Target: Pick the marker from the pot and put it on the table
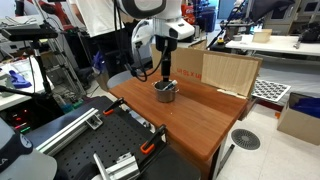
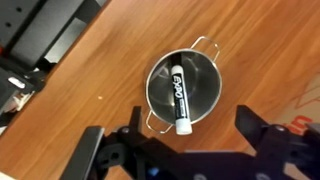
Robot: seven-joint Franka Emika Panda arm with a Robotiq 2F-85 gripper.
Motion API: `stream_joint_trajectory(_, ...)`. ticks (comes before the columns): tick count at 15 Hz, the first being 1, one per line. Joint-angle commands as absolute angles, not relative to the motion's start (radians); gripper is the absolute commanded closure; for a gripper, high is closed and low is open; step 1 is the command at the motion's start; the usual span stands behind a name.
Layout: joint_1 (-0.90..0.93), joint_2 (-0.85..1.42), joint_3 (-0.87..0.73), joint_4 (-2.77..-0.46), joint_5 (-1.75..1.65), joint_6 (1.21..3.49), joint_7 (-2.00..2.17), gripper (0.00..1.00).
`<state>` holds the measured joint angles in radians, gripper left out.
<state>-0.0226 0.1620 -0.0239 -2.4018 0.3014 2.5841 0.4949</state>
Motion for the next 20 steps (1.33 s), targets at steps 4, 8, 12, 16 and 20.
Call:
stream_joint_trajectory(4, 0.013, 0.263, -0.060, -2.332, 0.224, 2.623, 0.599, 0.00)
stream_joint_trajectory(8, 0.026, 0.307, -0.073, -2.294, 0.207, 2.608, 0.624, 0.00)
stream_joint_trajectory(12, 0.038, 0.336, -0.083, -2.268, 0.205, 2.601, 0.631, 0.00)
stream_joint_trajectory(16, 0.039, 0.355, -0.084, -2.248, 0.208, 2.581, 0.622, 0.28)
stream_joint_trajectory(20, 0.040, 0.359, -0.091, -2.244, 0.200, 2.579, 0.619, 0.56)
